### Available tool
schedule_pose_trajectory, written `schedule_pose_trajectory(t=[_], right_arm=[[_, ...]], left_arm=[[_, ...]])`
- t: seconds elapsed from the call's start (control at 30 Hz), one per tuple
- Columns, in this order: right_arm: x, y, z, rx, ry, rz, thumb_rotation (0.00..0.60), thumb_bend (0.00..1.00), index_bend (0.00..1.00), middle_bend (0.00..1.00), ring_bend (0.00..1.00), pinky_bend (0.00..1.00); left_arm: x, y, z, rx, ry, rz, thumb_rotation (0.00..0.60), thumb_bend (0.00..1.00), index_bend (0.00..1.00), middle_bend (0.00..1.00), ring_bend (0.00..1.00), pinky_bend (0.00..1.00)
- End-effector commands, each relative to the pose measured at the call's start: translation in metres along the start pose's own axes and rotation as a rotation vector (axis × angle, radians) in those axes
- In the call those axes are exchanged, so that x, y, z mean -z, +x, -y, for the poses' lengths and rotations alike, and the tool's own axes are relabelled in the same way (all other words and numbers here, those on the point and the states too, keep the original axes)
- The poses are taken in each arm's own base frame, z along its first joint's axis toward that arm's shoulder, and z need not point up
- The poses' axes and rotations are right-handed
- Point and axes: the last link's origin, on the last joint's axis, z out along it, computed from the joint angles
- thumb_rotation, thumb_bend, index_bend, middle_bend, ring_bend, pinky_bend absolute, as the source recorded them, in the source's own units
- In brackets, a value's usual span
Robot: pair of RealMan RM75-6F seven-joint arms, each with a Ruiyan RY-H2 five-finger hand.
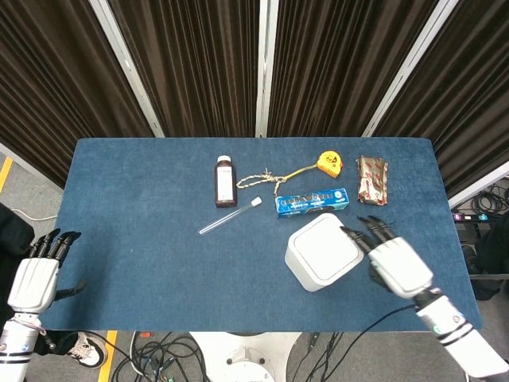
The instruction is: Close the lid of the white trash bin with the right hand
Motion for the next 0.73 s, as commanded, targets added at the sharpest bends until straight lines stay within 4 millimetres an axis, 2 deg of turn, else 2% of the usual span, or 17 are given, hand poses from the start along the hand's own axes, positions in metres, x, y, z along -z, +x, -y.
schedule_pose_trajectory(t=[0.03,0.2,0.27,0.33,0.4,0.47,0.53,0.73], right_arm=[[0.036,-0.001,-0.039,-0.044,-0.144,-0.070,0.600,1.00,0.00,0.19,0.00,0.00],[0.082,-0.031,-0.089,-0.068,-0.362,-0.081,0.600,0.99,0.00,0.16,0.00,0.00],[0.097,-0.044,-0.104,-0.060,-0.445,-0.089,0.600,0.93,0.00,0.09,0.00,0.00],[0.108,-0.054,-0.115,-0.027,-0.522,-0.098,0.600,0.68,0.00,0.02,0.00,0.00],[0.115,-0.062,-0.122,0.019,-0.591,-0.090,0.600,0.26,0.00,0.00,0.00,0.00],[0.115,-0.065,-0.124,0.051,-0.619,-0.095,0.600,0.05,0.00,0.00,0.00,0.00],[0.111,-0.065,-0.123,0.078,-0.615,-0.122,0.600,0.00,0.00,0.00,0.00,0.00],[0.103,-0.066,-0.119,0.111,-0.547,-0.214,0.600,0.00,0.00,0.00,0.00,0.00]], left_arm=[[0.000,0.000,0.000,0.001,-0.002,-0.001,0.600,0.00,0.15,0.16,0.06,0.14],[-0.002,0.000,-0.004,0.006,-0.010,-0.002,0.600,0.00,0.15,0.16,0.06,0.14],[-0.003,0.001,-0.006,0.008,-0.012,-0.009,0.600,0.00,0.15,0.16,0.06,0.14],[-0.003,0.002,-0.007,0.009,-0.012,-0.012,0.600,0.00,0.15,0.16,0.06,0.14],[-0.003,0.001,-0.008,0.008,-0.013,-0.012,0.600,0.00,0.15,0.16,0.06,0.14],[-0.003,0.000,-0.009,0.008,-0.013,-0.010,0.600,0.00,0.15,0.16,0.06,0.14],[-0.003,0.000,-0.009,0.007,-0.014,-0.016,0.600,0.00,0.15,0.16,0.06,0.14],[-0.001,0.000,-0.008,0.016,-0.008,-0.033,0.600,0.00,0.15,0.16,0.06,0.14]])
